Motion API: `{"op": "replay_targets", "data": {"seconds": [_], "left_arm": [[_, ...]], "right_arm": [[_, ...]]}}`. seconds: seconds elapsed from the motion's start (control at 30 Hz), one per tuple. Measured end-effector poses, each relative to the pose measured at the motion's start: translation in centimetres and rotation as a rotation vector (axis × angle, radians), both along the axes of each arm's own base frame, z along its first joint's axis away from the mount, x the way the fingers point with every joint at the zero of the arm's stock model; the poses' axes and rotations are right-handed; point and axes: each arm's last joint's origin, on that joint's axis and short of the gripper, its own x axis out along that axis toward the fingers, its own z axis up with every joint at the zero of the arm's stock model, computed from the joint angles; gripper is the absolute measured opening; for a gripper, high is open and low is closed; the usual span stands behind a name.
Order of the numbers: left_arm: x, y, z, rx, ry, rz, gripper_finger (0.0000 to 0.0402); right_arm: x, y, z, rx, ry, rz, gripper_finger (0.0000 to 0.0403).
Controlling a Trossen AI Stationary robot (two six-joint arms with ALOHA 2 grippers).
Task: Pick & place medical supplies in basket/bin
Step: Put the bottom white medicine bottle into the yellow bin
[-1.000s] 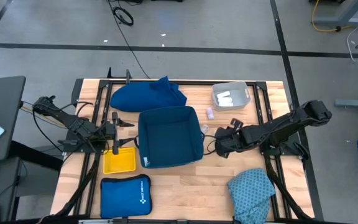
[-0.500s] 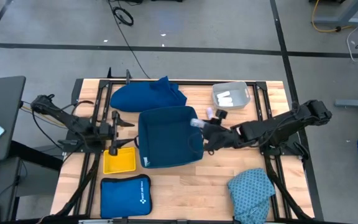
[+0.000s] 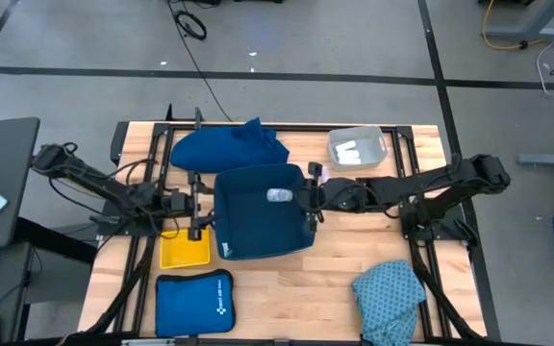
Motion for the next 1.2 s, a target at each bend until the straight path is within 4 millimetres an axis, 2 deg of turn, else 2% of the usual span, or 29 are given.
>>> {"op": "replay_targets", "data": {"seconds": [0.27, 0.53, 0.63, 0.77, 0.97, 1.2], "left_arm": [[2.4, 1.4, -0.2, 0.001, -0.142, -0.045, 0.028], [3.7, 2.7, -1.6, -0.094, -0.074, -0.054, 0.028], [4.5, 3.3, -1.7, -0.17, -0.015, -0.071, 0.028], [6.7, 4.1, -1.4, -0.265, 0.152, -0.09, 0.028], [9.7, 4.0, 0.7, -0.266, 0.336, -0.097, 0.028], [12.0, 3.9, 3.1, -0.265, 0.515, -0.111, 0.028]], "right_arm": [[2.3, 0.2, -0.6, -0.008, -0.13, 0.149, 0.0135], [2.1, -1.1, -2.6, 0.035, 0.059, 0.141, 0.0135], [1.9, -1.2, -3.1, 0.059, 0.11, 0.159, 0.0135], [1.8, -1.1, -3.6, 0.065, 0.152, 0.174, 0.0135], [1.5, -1.1, -4.0, 0.069, 0.213, 0.178, 0.0135], [1.2, -1.2, -4.5, 0.07, 0.271, 0.176, 0.0135]]}}
